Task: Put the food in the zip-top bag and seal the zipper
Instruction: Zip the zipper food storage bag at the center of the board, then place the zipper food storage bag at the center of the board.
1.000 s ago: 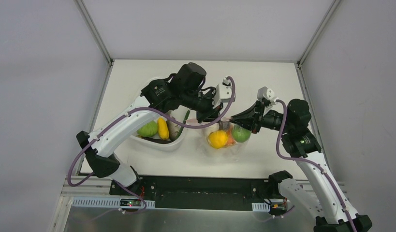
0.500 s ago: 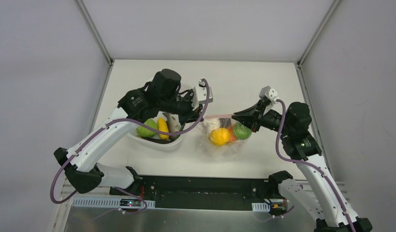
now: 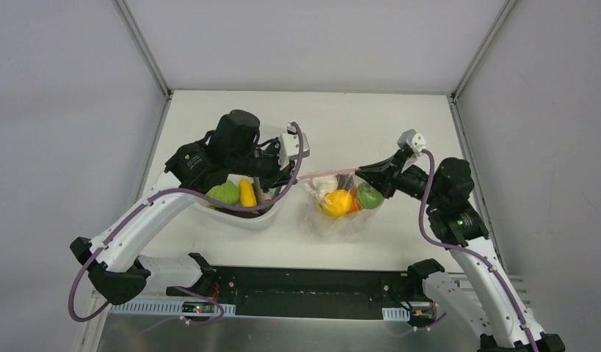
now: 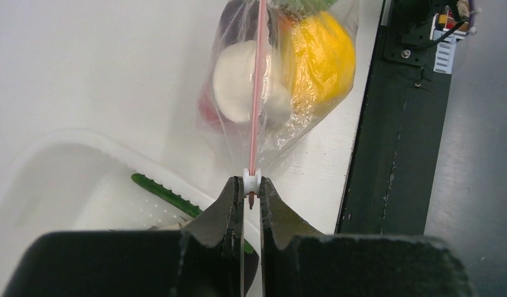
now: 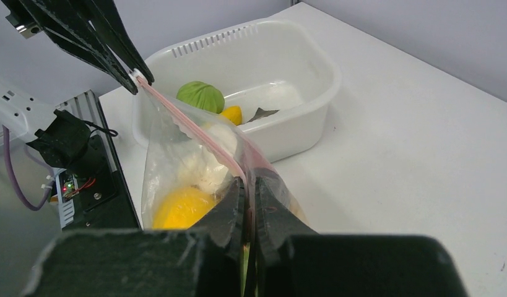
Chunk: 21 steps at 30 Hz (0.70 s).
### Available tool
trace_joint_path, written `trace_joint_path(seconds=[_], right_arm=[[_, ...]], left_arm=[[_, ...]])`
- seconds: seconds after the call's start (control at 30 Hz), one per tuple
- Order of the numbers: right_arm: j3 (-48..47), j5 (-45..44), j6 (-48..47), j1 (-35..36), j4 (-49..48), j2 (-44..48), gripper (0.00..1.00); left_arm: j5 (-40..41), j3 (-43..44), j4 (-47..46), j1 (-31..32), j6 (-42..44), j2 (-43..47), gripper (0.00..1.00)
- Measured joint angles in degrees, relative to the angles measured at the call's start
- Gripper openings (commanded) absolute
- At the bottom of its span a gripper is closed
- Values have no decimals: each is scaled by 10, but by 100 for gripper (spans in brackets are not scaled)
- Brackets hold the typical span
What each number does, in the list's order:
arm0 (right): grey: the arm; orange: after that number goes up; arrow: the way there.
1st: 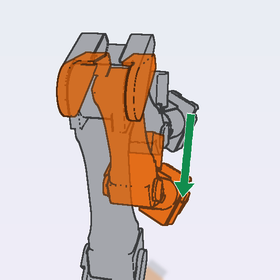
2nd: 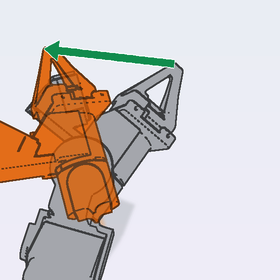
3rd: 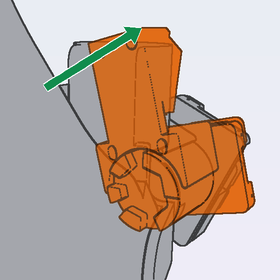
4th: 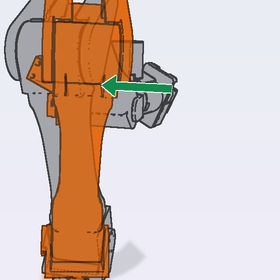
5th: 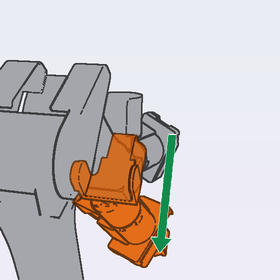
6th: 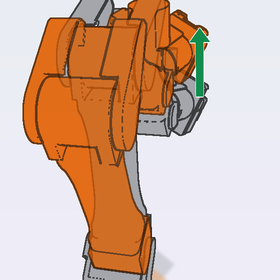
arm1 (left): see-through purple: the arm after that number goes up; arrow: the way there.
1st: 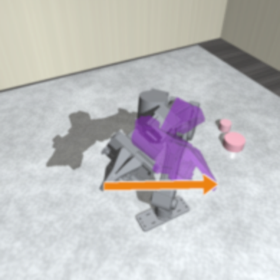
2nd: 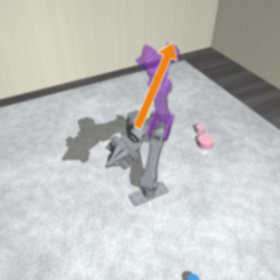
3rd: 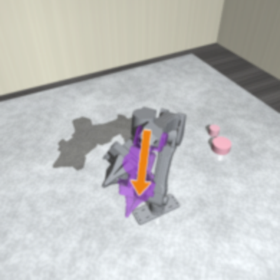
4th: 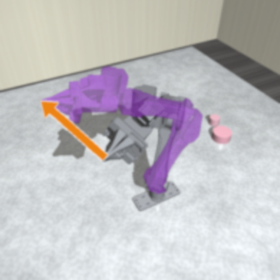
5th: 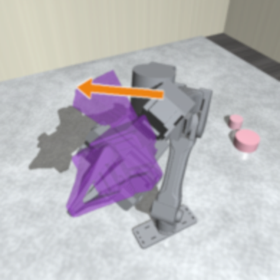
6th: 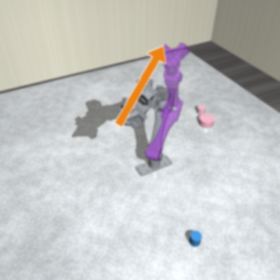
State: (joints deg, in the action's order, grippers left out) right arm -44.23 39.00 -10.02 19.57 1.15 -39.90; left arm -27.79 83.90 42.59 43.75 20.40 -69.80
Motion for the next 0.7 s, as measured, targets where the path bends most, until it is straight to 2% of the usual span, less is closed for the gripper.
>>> trace_joint_path(seconds=[0.07,0.1,0.17,0.27,0.33,0.43,0.47,0.7], right_arm=[[1,5,2,0,0,2,0],[1,9,2,0,-1,2,0],[1,14,4,0,-4,2,0],[1,1,6,-3,-5,3,0],[1,-15,6,-5,-8,2,0],[1,-43,11,-6,-17,-2,0],[0,-55,13,-6,-21,-7,0],[-83,-148,3,-8,-21,-108,0]], left_arm=[[-1,-6,-4,0,0,10,4],[-2,-7,-4,1,0,12,12],[2,-9,-8,0,0,13,36],[26,-23,-14,0,-5,19,57],[39,-44,-30,-4,-16,33,76],[58,-91,-70,-6,-33,68,95],[64,-110,-90,-7,-42,83,98],[123,-206,-219,-7,-87,190,99]])
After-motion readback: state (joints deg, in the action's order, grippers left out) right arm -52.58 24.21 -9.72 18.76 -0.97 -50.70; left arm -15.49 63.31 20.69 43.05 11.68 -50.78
